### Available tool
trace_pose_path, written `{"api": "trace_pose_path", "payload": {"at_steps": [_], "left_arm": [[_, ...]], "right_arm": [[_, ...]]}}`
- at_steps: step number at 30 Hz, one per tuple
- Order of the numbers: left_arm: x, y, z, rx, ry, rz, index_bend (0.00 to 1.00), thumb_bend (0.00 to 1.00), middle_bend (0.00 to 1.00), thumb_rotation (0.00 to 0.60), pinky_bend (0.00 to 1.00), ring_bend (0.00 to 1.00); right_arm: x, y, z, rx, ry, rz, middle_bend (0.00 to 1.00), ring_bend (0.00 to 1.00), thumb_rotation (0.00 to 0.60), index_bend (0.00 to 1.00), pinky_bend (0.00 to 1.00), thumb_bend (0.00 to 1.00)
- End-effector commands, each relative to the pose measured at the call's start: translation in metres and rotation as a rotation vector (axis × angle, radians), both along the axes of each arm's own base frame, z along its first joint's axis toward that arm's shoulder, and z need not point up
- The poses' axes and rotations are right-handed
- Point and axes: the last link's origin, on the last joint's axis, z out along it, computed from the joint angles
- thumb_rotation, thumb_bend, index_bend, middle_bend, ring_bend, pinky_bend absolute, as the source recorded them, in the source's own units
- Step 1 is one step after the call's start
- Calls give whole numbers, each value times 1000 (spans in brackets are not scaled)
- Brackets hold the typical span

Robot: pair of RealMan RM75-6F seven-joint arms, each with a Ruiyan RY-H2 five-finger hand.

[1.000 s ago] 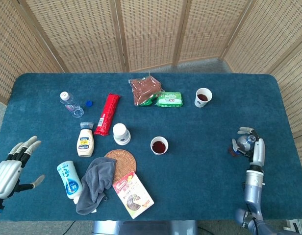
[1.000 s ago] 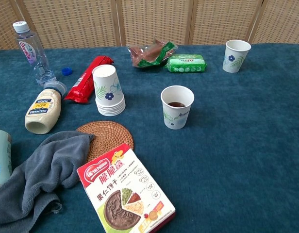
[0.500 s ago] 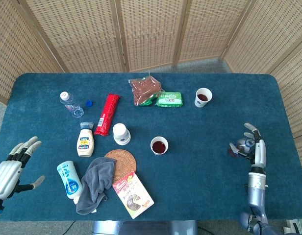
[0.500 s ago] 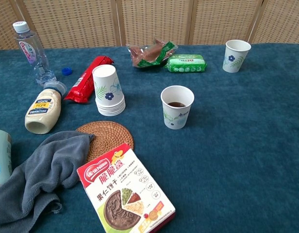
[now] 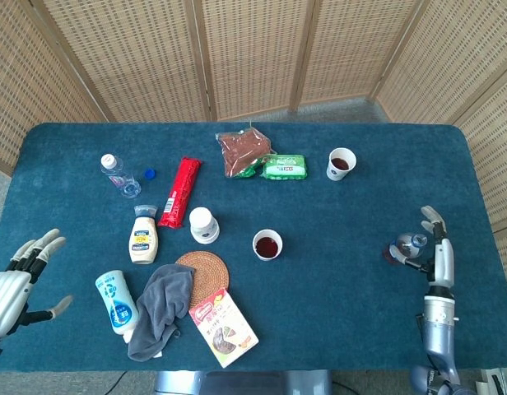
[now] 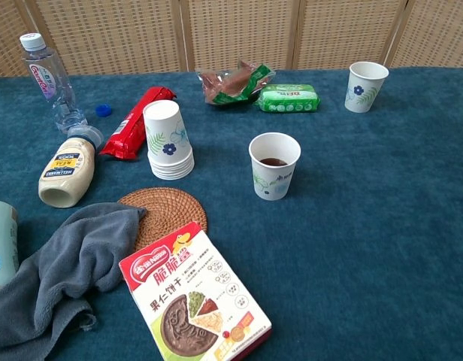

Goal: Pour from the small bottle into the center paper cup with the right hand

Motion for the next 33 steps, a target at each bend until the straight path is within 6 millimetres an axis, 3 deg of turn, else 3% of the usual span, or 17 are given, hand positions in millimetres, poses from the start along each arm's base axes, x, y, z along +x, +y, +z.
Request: {"api": "trace_pose_path", "payload": {"at_steps": [1, 21, 26, 33], "left_arm": [[0, -1, 1, 1, -3, -3, 0, 320, 0, 600, 0, 0], [-1, -3, 3, 3, -5, -6, 0, 319, 0, 600, 0, 0], [0, -3, -2, -4, 16, -5, 0, 318, 0, 600, 0, 0], [-1, -2, -7, 62, 92, 23, 0, 319, 0, 600, 0, 0]], "right_arm": [[0, 4, 8, -1, 12, 2, 49, 0, 600, 124, 178, 94], [18, 33, 53, 55, 85, 81, 0, 0, 527, 35, 120, 0], [25, 33, 66, 95, 247, 135, 0, 0, 554, 25, 120, 0], [22, 43, 70, 148, 425, 117, 0, 0, 588, 18, 89, 0]]}}
